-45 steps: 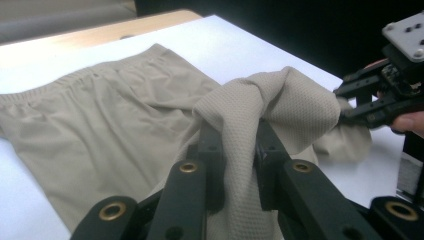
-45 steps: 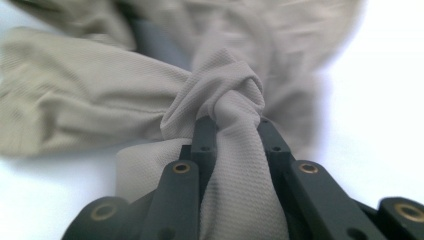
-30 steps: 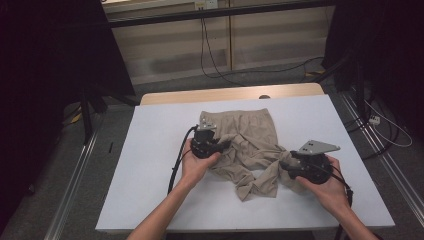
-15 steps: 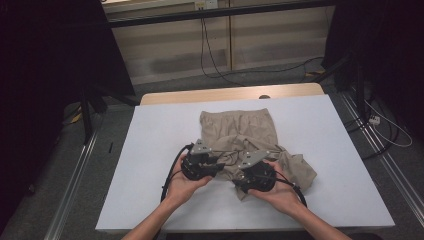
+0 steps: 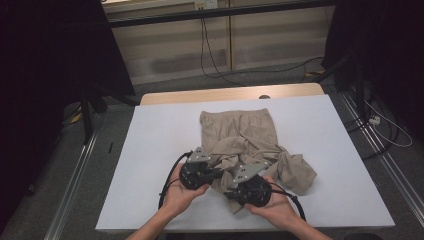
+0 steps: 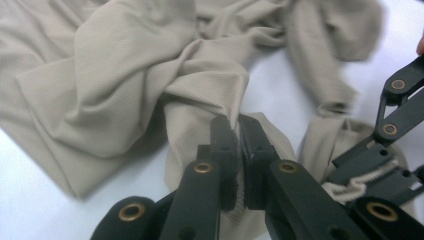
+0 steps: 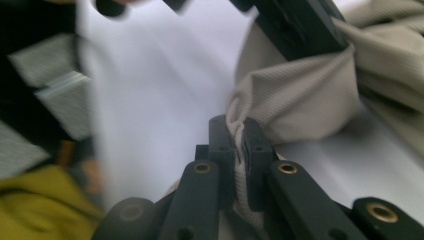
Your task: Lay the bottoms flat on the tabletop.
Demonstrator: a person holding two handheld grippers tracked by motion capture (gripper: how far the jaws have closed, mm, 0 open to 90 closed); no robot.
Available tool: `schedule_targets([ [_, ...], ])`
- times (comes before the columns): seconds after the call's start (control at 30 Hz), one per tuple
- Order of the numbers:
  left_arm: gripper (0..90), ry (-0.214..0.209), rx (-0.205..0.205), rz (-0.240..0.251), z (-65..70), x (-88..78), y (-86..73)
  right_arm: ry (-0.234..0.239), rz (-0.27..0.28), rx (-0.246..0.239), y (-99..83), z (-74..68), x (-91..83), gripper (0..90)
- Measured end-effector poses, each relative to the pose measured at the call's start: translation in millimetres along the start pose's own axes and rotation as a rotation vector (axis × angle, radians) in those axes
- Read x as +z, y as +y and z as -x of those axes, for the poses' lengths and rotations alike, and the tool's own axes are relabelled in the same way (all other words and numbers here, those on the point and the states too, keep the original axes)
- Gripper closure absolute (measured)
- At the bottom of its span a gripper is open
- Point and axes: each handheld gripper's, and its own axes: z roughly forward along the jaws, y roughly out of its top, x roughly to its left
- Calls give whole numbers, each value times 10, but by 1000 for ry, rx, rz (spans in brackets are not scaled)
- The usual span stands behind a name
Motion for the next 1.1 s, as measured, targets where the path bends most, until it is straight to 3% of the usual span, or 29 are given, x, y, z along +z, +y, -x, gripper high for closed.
schedule_targets([
  [0.17, 869, -60, -20, -5, 178, -267, -211, 101, 71, -3, 24, -340, -111, 866],
  [0.27, 868, -56, -26, -24, 222, -312, -332, 78, 56, -41, -30, -407, -152, 812],
  [0.33, 867, -61, -32, -49, 218, -286, -384, 34, 35, -45, -106, -352, -162, 690],
  [0.37, 867, -67, -31, -61, 227, -264, -396, 26, 26, -24, -143, -305, -169, 601],
  [0.43, 867, -80, -24, -86, 279, -220, -414, 9, 31, 22, -196, -213, -205, 529],
  [0.57, 868, -127, 7, -140, 459, -186, -494, -40, 63, 46, -215, -66, -305, 504],
  [0.67, 868, -173, 31, -168, 609, -201, -572, -73, 47, 43, -240, 24, -283, 588],
  [0.83, 829, -221, 60, -155, 737, -229, -586, -61, 17, 38, -231, 56, -135, 583],
  [0.93, 699, -189, 42, -130, 691, -244, -565, -59, -8, 0, -209, 12, -31, 549],
  [1.03, 650, -146, 16, -99, 566, -280, -558, -63, -57, -24, -274, -41, 84, 527],
  [1.1, 636, -116, 0, -87, 476, -302, -550, -77, -56, -39, -287, -70, 99, 557],
])
